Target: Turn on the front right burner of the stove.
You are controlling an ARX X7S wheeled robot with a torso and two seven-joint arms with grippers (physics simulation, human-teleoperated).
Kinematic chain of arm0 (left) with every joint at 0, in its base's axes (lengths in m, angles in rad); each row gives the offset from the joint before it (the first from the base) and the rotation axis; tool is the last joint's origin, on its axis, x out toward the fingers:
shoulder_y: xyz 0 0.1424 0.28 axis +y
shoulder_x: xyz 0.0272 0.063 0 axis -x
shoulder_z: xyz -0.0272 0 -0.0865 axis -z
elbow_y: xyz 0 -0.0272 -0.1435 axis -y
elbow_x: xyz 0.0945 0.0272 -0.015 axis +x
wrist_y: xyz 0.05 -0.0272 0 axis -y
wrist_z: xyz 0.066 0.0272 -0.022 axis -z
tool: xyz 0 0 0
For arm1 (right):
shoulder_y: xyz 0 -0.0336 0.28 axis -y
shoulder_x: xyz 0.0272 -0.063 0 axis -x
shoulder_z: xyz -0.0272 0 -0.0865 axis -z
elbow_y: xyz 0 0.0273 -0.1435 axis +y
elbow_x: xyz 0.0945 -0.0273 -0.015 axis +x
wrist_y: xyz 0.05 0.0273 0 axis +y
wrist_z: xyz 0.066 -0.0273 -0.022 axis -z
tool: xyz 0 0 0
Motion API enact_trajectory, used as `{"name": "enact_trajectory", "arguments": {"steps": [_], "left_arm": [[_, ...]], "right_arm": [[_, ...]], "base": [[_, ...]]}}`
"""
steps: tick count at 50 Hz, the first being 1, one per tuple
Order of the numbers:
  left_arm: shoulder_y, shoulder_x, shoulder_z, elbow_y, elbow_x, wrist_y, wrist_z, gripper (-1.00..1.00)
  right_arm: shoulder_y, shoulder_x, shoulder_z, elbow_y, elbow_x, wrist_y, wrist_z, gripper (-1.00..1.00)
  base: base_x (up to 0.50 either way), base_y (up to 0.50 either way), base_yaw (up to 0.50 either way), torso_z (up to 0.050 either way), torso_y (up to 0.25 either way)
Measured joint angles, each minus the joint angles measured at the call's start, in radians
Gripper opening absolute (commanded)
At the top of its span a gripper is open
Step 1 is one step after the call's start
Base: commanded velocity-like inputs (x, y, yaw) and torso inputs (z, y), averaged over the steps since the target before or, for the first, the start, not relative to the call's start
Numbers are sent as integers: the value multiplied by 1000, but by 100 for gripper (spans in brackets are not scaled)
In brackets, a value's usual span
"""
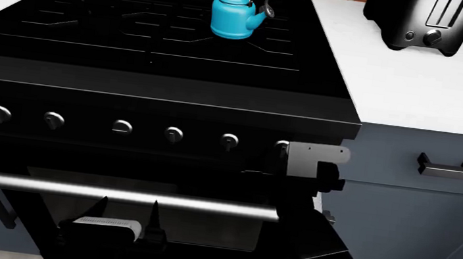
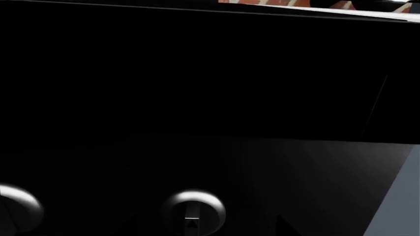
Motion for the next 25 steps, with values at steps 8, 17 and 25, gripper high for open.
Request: {"name": "enact_trajectory", "arguments": {"steps": [8, 17, 25], "left_arm": [[-1, -3, 3, 0, -4, 0, -2, 100], [-2, -6, 6, 3, -10, -3, -5, 100], [-3, -8, 9, 3, -14, -3, -7, 100]], "right_arm": [[12, -1, -8, 28, 5, -13, 3, 100], [26, -4, -20, 58, 13, -28, 4, -100], [30, -9, -31, 71, 11, -32, 8, -100]], "base": [[0, 0, 0, 0, 0], [0, 0, 0, 0, 0], [1, 0, 0, 0, 0]]}}
